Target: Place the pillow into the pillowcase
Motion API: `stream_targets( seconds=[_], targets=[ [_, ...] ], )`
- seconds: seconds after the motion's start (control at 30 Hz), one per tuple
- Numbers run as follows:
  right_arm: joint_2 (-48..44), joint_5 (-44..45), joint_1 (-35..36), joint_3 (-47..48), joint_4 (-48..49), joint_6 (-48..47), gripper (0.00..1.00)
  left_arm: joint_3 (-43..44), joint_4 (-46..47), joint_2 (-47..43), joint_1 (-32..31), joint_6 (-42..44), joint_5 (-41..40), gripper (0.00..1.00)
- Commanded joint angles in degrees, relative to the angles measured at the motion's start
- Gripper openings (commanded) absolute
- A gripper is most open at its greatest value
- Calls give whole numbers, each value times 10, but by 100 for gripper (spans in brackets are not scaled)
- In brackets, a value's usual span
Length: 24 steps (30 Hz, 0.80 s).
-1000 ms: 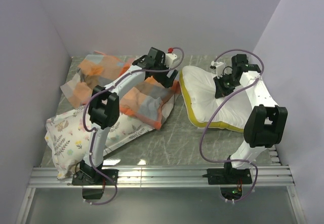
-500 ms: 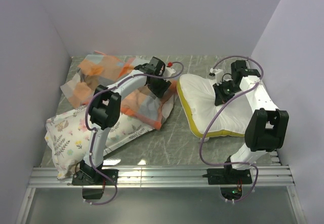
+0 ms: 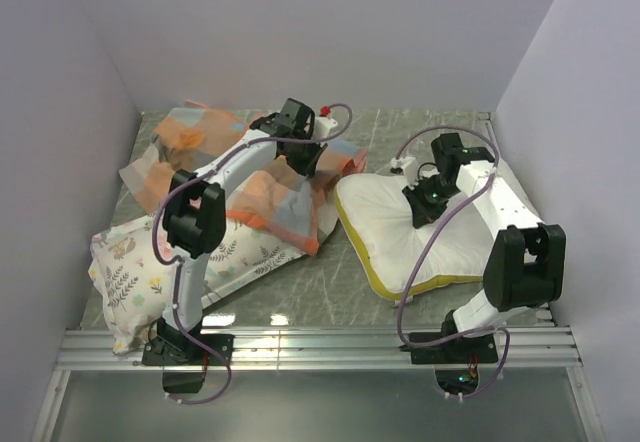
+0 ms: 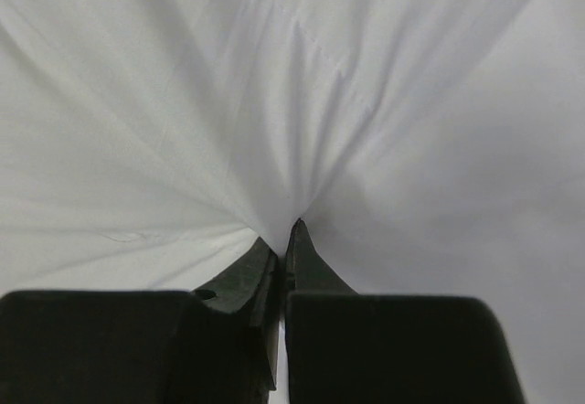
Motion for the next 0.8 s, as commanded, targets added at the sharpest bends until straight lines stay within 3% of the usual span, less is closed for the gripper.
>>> stream_targets(
  seconds=[0.0,0.23,0.47,0.77],
  targets=[
    [-33,1,33,-5,-21,-8,0,37,4,-54,15,-23,46,0],
    [10,-10,61,37,1,16,0,22,1,-83,16,-18,80,0],
    [93,-25,69,161,-8,42,0,-8,-1,-112,16,2,107,0],
    [168,-51,98,250,-23,60,0,-3,-1,-127,16,1,131,0]
  ],
)
